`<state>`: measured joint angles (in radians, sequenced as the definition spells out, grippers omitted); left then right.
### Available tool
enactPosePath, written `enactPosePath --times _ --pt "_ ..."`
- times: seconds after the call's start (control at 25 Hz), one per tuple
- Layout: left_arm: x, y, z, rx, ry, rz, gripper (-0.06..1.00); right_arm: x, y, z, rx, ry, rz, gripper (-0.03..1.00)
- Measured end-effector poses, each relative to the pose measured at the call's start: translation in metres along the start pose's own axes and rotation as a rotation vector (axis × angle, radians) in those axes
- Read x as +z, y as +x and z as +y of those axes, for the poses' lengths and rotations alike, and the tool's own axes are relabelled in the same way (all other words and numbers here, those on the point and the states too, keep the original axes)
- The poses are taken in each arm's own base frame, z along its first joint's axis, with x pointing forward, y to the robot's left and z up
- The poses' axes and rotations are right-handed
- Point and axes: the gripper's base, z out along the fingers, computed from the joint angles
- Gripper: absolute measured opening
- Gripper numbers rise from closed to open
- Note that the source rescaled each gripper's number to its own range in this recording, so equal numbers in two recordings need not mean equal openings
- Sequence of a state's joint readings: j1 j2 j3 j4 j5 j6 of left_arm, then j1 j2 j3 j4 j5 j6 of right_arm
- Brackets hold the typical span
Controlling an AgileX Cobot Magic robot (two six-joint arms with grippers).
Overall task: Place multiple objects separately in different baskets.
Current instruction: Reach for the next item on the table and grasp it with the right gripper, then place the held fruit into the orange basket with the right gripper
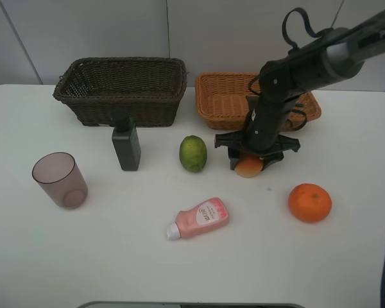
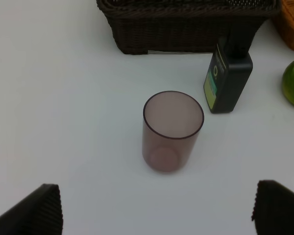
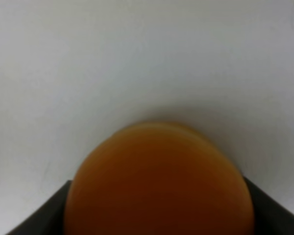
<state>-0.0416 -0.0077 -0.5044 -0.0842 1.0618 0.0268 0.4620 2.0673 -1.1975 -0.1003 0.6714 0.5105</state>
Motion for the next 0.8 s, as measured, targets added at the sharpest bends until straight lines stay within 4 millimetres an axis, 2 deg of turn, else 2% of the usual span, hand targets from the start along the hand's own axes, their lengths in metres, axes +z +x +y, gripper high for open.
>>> enactPosePath --times 0.6,0.68,0.8 --pt "0.000 0.000 0.000 0.000 0.000 0.000 1.00 -0.002 -0.002 0.000 -0.003 0.001 -0.001 0.14" --pt "0.000 0.000 0.000 0.000 0.000 0.000 1.00 -0.006 -0.004 0.001 -0.030 0.011 0.013 0.14" --pt "0.000 0.000 0.000 0.000 0.000 0.000 1.00 -0.026 -0.011 0.002 -0.099 0.029 0.035 0.14"
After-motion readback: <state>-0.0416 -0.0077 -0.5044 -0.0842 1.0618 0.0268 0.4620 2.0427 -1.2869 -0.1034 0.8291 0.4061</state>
